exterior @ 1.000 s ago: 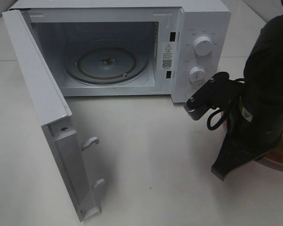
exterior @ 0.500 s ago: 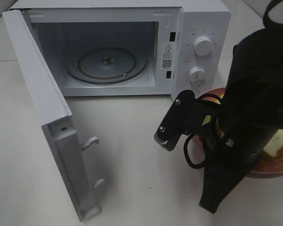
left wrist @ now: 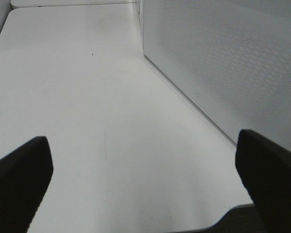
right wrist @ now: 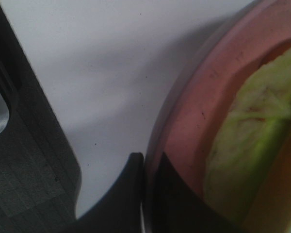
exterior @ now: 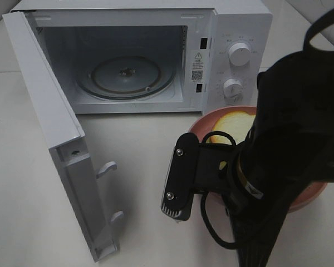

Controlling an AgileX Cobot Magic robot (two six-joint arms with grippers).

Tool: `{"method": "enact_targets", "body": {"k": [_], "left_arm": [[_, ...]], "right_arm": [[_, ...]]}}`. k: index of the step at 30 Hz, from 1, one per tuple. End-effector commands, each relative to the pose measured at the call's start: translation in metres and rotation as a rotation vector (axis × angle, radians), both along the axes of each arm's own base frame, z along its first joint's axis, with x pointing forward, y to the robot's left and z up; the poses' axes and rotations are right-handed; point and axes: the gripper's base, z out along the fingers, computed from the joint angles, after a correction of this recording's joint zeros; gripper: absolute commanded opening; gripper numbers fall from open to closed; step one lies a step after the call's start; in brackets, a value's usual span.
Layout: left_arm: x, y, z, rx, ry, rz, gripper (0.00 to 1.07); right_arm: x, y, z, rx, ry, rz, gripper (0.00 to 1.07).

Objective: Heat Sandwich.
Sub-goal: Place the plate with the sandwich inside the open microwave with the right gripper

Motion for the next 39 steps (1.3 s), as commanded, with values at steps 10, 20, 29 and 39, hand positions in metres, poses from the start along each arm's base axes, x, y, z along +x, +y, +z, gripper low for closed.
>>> {"method": "enact_targets", "body": {"k": [10, 20, 29, 39], "left_arm": [[-0.002, 0.0, 0.0, -0.001, -0.022, 0.002, 0.98], [-0.002, 0.0, 0.0, -0.001, -0.022, 0.002, 0.98], [-0.002, 0.0, 0.0, -0.001, -0.022, 0.002, 0.98], [-0.002, 0.0, 0.0, -0.001, -0.022, 0.002, 0.98]], "right_arm": [[-0.006, 0.004, -0.001, -0.027, 0.071, 0.273, 0.0], [-0.005, 0.007, -0.001, -0.012, 0.064, 0.325, 0.0], [0.004, 0.003, -0.001, -0.031, 0.083, 0.495, 0.0], [0.022, -0.007, -0.001, -0.067, 0.08, 0.634, 0.0]]}}
